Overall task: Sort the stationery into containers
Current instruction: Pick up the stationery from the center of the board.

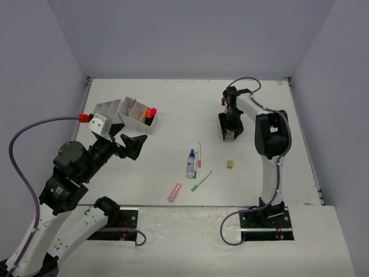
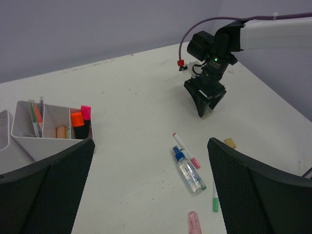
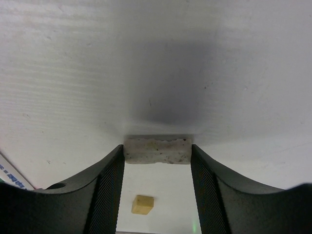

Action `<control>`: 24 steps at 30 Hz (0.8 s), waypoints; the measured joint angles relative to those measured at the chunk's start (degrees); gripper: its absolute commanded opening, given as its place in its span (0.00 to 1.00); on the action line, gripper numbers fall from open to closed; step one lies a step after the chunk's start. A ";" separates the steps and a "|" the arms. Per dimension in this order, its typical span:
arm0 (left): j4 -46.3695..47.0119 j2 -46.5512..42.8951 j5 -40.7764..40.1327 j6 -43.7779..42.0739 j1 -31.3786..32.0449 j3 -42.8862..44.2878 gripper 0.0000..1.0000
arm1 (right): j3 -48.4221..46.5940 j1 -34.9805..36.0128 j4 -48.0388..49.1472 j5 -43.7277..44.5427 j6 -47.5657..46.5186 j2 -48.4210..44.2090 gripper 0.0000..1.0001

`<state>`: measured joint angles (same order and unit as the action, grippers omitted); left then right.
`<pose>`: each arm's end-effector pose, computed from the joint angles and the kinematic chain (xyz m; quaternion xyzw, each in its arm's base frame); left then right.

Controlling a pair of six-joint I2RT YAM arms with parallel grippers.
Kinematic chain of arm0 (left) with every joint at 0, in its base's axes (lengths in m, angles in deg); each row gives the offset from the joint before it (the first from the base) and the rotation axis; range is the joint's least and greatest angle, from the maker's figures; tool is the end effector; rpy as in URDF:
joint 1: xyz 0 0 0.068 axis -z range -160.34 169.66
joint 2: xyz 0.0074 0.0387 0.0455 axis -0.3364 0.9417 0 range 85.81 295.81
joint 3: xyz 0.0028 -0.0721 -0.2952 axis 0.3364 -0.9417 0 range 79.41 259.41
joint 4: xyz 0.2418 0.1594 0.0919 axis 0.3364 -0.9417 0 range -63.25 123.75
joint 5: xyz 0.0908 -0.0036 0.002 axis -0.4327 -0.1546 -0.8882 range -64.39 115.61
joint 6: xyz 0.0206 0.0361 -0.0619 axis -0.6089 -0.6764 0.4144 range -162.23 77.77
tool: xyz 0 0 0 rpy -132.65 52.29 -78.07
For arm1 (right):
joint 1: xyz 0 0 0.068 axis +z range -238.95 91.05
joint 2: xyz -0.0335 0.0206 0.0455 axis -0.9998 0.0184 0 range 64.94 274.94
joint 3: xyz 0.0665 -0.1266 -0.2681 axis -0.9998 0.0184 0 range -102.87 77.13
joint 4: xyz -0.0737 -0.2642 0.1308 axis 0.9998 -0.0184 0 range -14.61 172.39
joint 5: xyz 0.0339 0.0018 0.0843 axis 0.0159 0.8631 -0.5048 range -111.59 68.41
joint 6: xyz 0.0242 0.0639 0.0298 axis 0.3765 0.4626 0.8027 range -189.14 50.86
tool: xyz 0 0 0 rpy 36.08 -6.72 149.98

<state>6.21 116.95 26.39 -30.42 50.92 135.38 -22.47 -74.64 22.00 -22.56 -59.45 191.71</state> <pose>0.1200 -0.0739 0.4362 0.1269 0.7124 -0.2579 0.6402 0.4728 0.1217 0.1352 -0.0405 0.9989 0.0127 0.0191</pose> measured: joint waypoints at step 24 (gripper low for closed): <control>22.69 23.53 4.25 28.64 0.00 -11.94 0.97 | 33.76 30.13 33.59 -2.50 0.43 -51.53 0.19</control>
<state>28.89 140.48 30.64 -1.78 50.92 123.45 11.30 -44.51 55.60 -25.07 -59.02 140.18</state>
